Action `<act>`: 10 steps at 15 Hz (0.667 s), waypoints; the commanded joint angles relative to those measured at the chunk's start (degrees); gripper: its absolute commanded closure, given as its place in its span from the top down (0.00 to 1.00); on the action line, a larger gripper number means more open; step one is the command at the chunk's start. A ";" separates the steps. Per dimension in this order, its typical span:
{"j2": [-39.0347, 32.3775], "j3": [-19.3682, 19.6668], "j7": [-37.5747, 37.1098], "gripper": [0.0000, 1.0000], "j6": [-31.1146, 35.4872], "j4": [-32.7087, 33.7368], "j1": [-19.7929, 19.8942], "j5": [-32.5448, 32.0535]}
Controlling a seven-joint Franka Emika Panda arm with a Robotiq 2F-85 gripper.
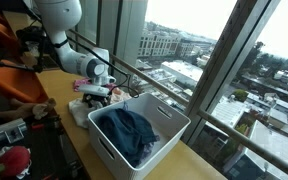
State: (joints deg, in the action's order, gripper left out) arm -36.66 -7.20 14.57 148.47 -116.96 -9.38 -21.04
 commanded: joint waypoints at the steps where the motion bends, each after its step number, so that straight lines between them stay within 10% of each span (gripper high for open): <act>1: -1.36 -1.00 2.58 0.49 -0.39 0.88 1.46 2.67; 7: 3.48 -1.37 2.97 0.06 -1.68 -2.32 2.67 5.64; 10: 11.49 -2.32 3.32 0.00 -4.77 -7.14 3.37 7.06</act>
State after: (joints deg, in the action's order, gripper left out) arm -33.97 -7.90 16.25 147.26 -118.51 -7.41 -16.09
